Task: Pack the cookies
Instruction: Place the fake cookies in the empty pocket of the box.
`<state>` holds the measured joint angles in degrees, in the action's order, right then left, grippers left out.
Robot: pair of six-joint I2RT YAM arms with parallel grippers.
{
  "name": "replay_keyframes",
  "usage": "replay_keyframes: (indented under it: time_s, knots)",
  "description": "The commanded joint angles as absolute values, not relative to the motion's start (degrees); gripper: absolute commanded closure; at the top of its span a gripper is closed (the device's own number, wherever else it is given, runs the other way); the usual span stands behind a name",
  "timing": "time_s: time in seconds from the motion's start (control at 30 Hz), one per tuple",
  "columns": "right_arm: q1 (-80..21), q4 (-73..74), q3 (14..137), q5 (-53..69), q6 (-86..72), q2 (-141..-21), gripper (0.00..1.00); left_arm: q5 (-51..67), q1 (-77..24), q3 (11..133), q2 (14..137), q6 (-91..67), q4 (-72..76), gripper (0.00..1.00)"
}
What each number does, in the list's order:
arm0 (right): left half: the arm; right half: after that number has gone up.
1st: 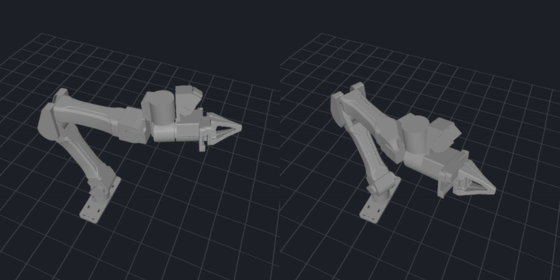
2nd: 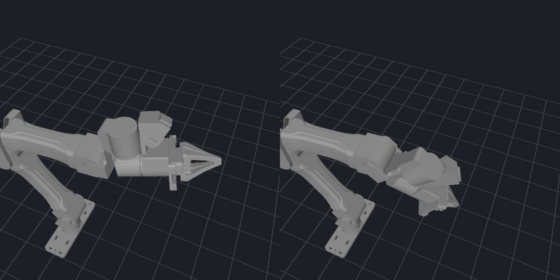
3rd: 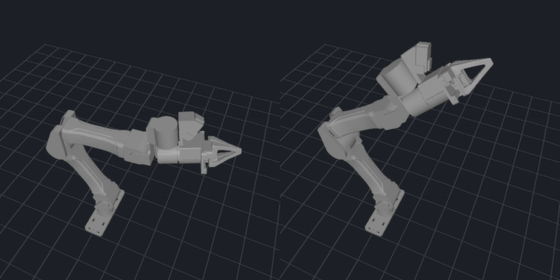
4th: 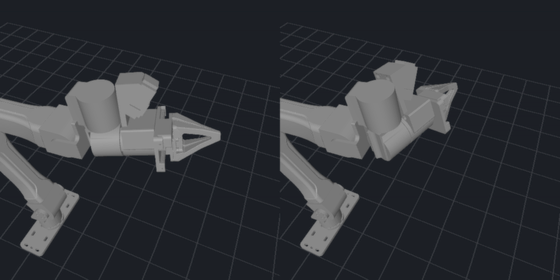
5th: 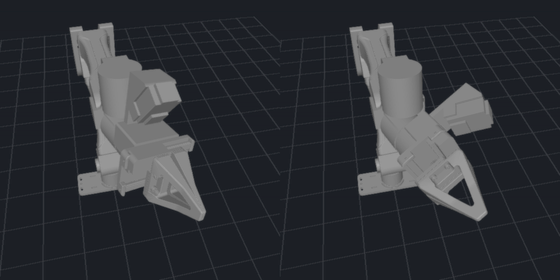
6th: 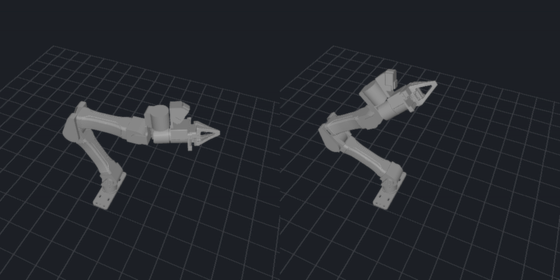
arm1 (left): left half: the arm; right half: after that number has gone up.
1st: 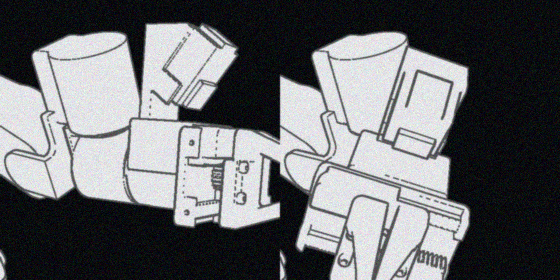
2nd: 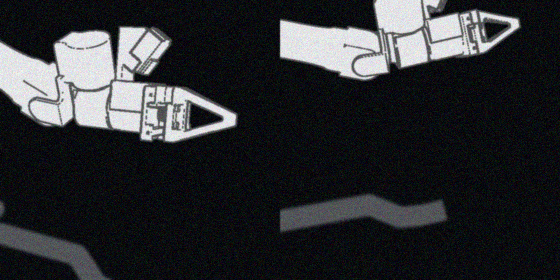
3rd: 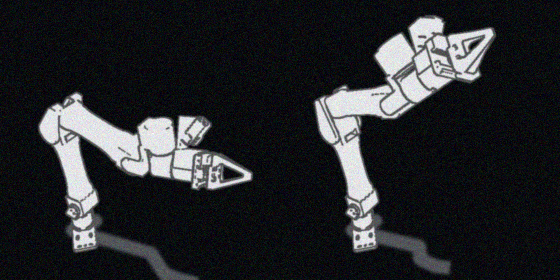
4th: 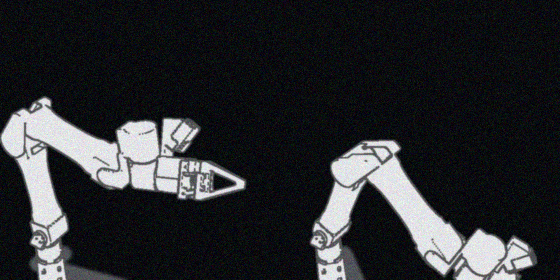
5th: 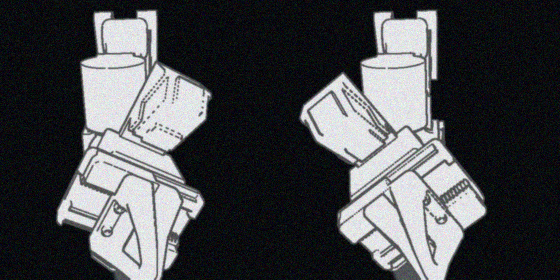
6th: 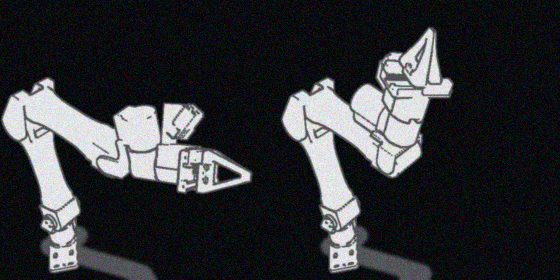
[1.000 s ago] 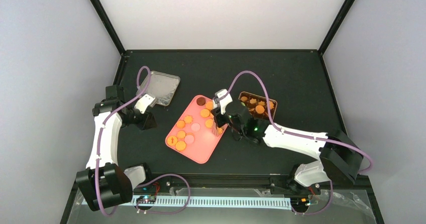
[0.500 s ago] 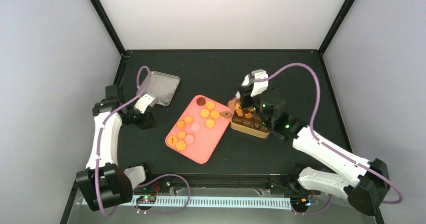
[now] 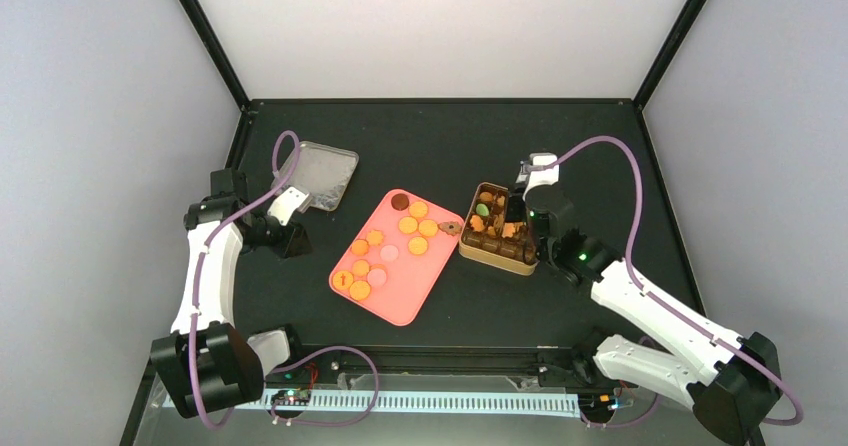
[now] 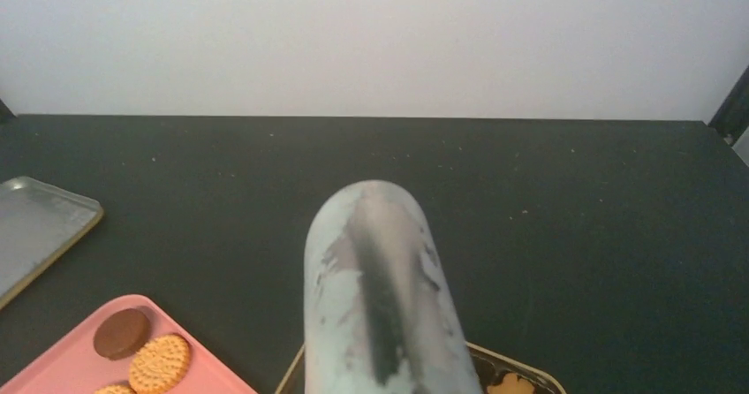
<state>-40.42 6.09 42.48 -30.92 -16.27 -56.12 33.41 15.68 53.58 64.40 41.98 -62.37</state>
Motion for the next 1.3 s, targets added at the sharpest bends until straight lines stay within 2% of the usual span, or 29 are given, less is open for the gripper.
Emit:
replay_keyframes:
  time_s: [0.0, 0.43, 0.73, 0.83, 1.03, 1.27]
  knots:
    - [-40.21, 5.42, 41.44, -35.14, -17.09, -54.44, 0.79, 34.11, 16.00, 55.44, 64.62, 42.49, -62.86, 0.58]
    - [-39.05, 2.68, 40.95, -35.67, -15.88, -56.07, 0.73, 34.08, 16.01, 55.22, 64.60, 42.68, -62.84, 0.58]
    - [-38.96, 2.50, 41.02, -34.52, -15.70, -56.33, 0.55, 34.16, 16.04, 55.27, 64.61, 42.71, -62.92, 0.58]
    - [-39.00, 2.50, 41.38, -34.63, -15.27, -55.70, 0.55, 34.04, 16.04, 55.20, 64.59, 42.76, -62.92, 0.57]
    - [-38.97, 1.16, 43.13, -30.80, -13.58, -53.35, 0.63, 33.97, 16.05, 55.29, 64.51, 42.72, -62.93, 0.57]
    - [-42.19, -1.56, 48.50, -22.16, -13.13, -56.91, 0.64, 32.96, 16.09, 55.28, 64.69, 42.57, -62.75, 0.57]
